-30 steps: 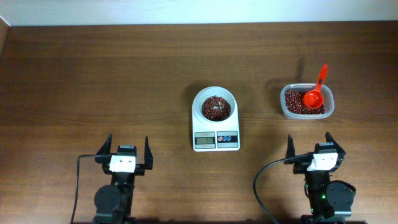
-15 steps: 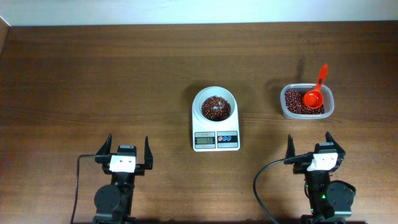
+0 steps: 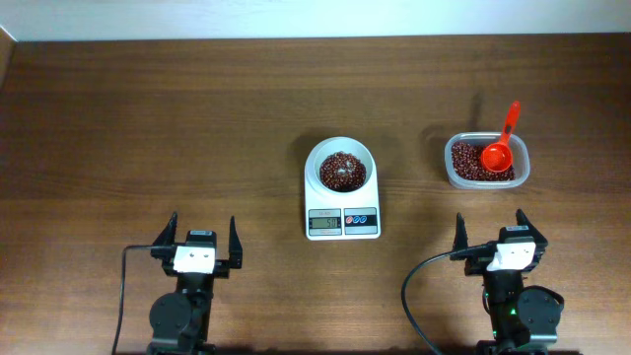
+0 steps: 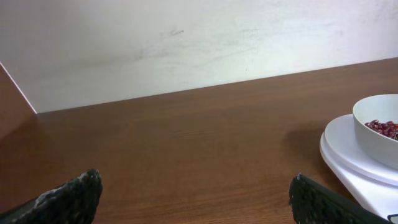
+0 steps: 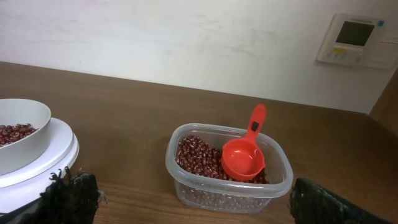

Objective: Scoop item into bowl and weigh 50g on scale

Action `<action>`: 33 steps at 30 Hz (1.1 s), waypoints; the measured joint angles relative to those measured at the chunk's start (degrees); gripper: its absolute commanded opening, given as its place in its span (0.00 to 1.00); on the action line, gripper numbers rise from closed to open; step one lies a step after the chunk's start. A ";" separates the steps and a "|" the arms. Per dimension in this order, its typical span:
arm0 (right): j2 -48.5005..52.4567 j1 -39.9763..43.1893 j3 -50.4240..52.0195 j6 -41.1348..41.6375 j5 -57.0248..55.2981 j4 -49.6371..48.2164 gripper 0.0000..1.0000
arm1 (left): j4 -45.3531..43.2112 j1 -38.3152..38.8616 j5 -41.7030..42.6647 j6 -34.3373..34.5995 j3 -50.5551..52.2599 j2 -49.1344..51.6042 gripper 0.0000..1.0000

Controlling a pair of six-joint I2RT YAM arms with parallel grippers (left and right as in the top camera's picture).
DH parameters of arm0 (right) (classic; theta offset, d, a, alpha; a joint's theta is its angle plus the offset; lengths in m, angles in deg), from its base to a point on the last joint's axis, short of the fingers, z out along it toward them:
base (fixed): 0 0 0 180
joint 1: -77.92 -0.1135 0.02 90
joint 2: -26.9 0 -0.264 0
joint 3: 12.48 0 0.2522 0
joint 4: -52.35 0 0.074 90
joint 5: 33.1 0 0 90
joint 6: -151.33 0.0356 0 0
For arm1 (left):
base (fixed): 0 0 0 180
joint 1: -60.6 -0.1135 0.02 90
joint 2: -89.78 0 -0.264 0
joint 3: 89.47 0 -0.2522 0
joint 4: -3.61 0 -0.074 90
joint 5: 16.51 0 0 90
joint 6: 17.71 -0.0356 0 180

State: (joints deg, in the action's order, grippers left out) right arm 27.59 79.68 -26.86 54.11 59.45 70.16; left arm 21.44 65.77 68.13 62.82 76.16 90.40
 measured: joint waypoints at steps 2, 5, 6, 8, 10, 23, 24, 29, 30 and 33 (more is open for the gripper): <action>0.00 0.00 0.00 0.02 0.02 0.02 0.99 | 0.00 0.00 0.00 0.00 0.00 0.00 0.99; 0.00 0.00 0.00 -0.02 0.00 0.00 0.99 | 0.00 0.00 0.02 0.00 0.00 0.00 0.99; 0.00 0.00 0.00 0.00 0.00 0.00 0.99 | 0.00 0.00 0.00 0.00 0.00 0.00 0.99; 0.00 0.00 0.00 0.00 0.00 0.00 0.98 | 0.00 0.00 0.00 0.00 0.00 0.00 0.99; 0.00 0.00 0.00 0.02 0.00 0.00 0.99 | 0.02 0.00 0.00 0.00 0.00 0.00 0.99; 0.00 0.00 0.00 0.00 0.02 0.00 0.99 | 0.02 0.00 0.00 0.00 0.00 0.00 0.99; 0.00 0.00 0.00 -0.02 0.02 0.00 0.99 | 0.00 0.00 0.02 0.00 0.00 0.00 0.99; 0.00 0.00 0.00 0.02 0.02 0.00 0.99 | 0.00 0.00 0.00 0.00 0.00 0.00 0.99; 0.00 0.00 0.00 -0.02 0.02 0.00 0.99 | 0.00 0.00 0.00 0.00 0.00 0.00 0.99; 0.00 0.00 0.00 -0.02 0.02 0.00 0.99 | 0.00 0.00 0.00 0.00 0.00 0.00 0.99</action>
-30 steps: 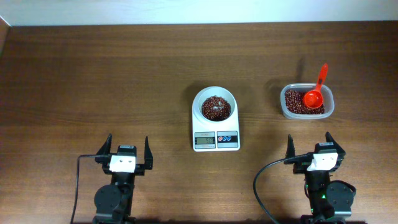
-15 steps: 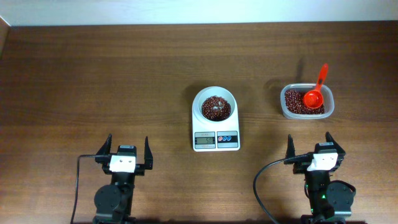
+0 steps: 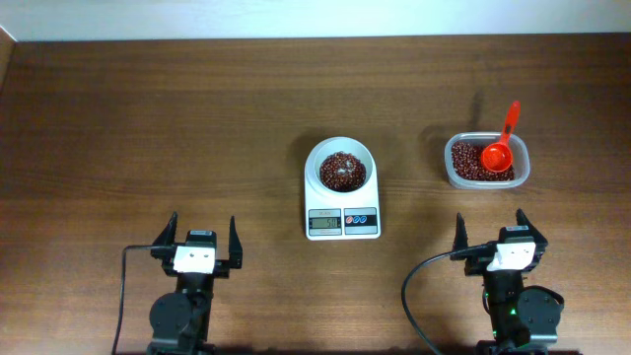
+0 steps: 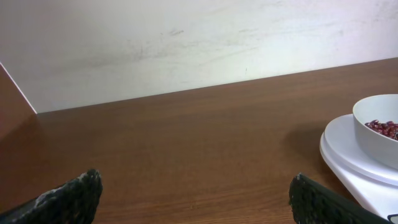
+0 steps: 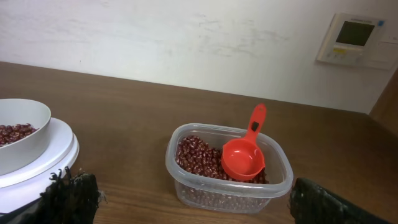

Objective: Scoop item into bowl and weigh 50g on scale

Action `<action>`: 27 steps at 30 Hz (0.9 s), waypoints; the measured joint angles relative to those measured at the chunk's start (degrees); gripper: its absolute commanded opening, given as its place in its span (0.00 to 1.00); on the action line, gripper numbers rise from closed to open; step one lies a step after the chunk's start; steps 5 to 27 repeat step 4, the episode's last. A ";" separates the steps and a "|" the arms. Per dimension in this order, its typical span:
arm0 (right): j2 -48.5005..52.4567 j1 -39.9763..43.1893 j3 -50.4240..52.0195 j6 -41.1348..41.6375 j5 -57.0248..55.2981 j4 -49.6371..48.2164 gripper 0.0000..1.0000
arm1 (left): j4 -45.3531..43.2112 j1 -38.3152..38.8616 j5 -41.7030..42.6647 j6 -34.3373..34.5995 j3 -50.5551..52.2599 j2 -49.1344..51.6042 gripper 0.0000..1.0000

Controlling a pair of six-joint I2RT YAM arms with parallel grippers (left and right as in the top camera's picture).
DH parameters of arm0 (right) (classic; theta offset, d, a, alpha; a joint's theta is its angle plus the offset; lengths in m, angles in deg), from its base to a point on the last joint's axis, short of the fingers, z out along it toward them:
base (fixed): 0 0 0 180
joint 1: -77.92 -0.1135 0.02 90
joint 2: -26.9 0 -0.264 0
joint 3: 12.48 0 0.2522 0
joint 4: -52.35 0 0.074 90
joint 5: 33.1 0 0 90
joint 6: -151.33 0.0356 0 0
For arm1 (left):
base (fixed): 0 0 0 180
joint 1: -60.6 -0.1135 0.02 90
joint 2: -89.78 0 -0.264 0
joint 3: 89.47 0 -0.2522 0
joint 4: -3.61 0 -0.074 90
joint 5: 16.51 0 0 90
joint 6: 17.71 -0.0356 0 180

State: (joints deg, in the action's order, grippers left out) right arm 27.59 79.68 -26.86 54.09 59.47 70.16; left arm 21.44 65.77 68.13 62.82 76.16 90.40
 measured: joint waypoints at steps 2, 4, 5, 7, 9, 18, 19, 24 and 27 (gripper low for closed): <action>0.00 0.00 0.00 0.02 0.00 0.02 0.99 | 0.00 0.00 0.00 0.00 0.00 0.00 0.99; 0.00 0.00 0.00 0.02 0.00 0.00 0.99 | 0.00 0.00 0.00 0.00 0.00 0.00 0.99; 0.00 0.00 0.00 0.02 0.00 0.00 0.99 | 0.00 0.00 0.00 0.00 0.00 0.00 0.99; 0.00 0.00 0.00 0.02 0.00 0.00 0.99 | 0.00 0.00 0.00 0.00 0.00 0.00 0.99; 0.00 0.00 0.00 0.02 0.00 0.00 0.99 | 0.00 0.00 0.00 0.00 0.00 0.00 0.99; 0.00 0.00 0.00 0.02 0.00 0.00 0.99 | 0.00 0.00 0.00 0.00 0.00 0.00 0.99; 0.00 0.00 0.00 0.02 0.00 0.00 0.99 | 0.00 0.00 0.00 0.00 0.00 0.00 0.99; 0.00 0.00 0.00 0.02 0.00 0.00 0.99 | 0.00 0.00 0.00 0.00 0.00 0.00 0.99; 0.00 0.00 0.00 0.02 0.00 0.00 0.99 | 0.00 0.00 0.00 0.00 0.00 0.00 0.99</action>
